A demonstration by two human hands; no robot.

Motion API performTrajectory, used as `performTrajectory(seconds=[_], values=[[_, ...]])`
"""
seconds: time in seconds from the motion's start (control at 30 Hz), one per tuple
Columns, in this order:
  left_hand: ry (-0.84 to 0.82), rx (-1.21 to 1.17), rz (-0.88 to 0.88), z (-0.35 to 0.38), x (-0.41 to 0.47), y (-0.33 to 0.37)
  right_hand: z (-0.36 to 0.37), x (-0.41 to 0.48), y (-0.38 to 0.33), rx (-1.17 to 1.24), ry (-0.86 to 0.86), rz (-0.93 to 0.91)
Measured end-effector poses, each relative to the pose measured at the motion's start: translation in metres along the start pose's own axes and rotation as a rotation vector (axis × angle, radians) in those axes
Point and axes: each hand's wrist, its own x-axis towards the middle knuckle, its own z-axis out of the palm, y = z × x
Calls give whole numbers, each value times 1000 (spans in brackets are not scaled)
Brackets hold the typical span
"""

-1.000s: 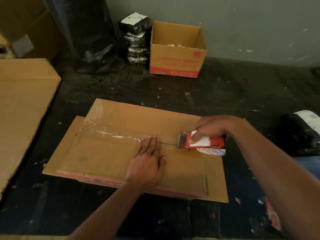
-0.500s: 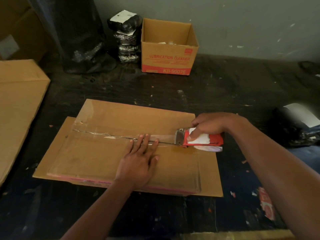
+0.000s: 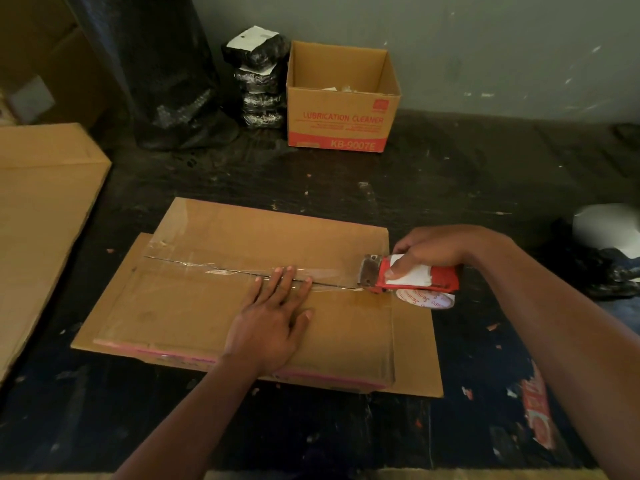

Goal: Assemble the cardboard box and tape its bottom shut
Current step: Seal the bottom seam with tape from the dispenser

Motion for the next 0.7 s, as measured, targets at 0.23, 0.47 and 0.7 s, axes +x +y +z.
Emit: performTrajectory(seconds=[0.23,0.47,0.7], values=[[4,-8,-10,0,-1,-1,-4,-7,19,-27,7,10],[-25,36,-20,-5,0,6,-10,-22,30,-27,50,47],[12,39,-43,-20,23,68,-2,-25,23,-26,74,85]])
